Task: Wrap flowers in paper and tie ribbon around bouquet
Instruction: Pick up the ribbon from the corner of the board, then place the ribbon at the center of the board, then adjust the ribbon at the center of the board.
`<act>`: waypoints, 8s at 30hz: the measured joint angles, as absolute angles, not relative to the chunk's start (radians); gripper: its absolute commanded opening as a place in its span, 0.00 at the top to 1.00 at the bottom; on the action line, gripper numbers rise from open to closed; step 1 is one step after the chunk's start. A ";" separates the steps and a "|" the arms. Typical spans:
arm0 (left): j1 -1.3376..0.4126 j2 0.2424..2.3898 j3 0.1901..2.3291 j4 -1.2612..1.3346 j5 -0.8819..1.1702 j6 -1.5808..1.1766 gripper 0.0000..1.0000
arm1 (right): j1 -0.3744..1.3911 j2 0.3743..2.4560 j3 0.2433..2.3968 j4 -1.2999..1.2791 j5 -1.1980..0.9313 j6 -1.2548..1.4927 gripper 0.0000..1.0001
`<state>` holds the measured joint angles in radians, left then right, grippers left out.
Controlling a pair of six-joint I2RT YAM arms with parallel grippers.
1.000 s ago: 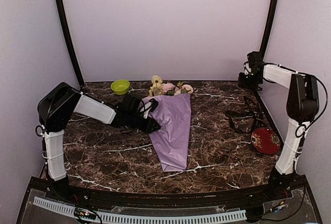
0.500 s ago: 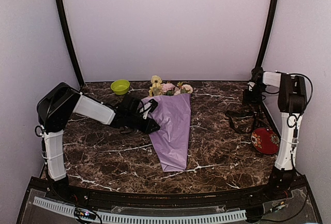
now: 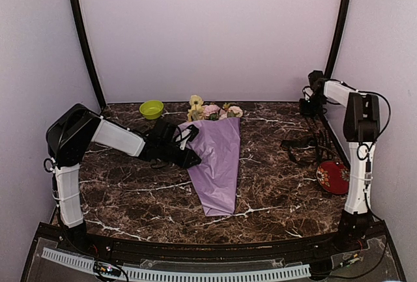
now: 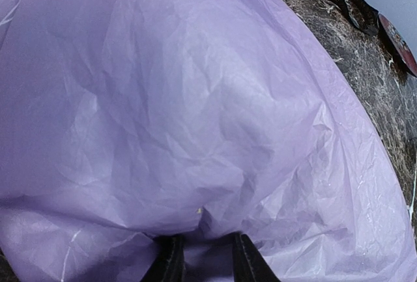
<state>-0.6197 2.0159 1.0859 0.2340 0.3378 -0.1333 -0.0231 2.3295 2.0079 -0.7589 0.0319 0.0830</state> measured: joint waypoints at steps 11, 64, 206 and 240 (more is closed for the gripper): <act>-0.620 2.015 1.084 0.235 0.331 -0.126 0.72 | -0.013 1.516 2.006 -0.105 -0.249 0.178 1.00; -0.619 2.010 1.103 0.186 0.282 -0.089 0.73 | 0.616 1.536 1.156 -0.508 -0.093 0.159 0.29; -0.613 2.008 1.097 0.185 0.290 -0.076 0.73 | 0.221 1.562 1.390 -0.522 -0.077 0.083 1.00; -0.612 2.008 1.099 0.181 0.291 -0.060 0.73 | 0.748 1.736 1.249 -0.522 -0.739 0.378 0.76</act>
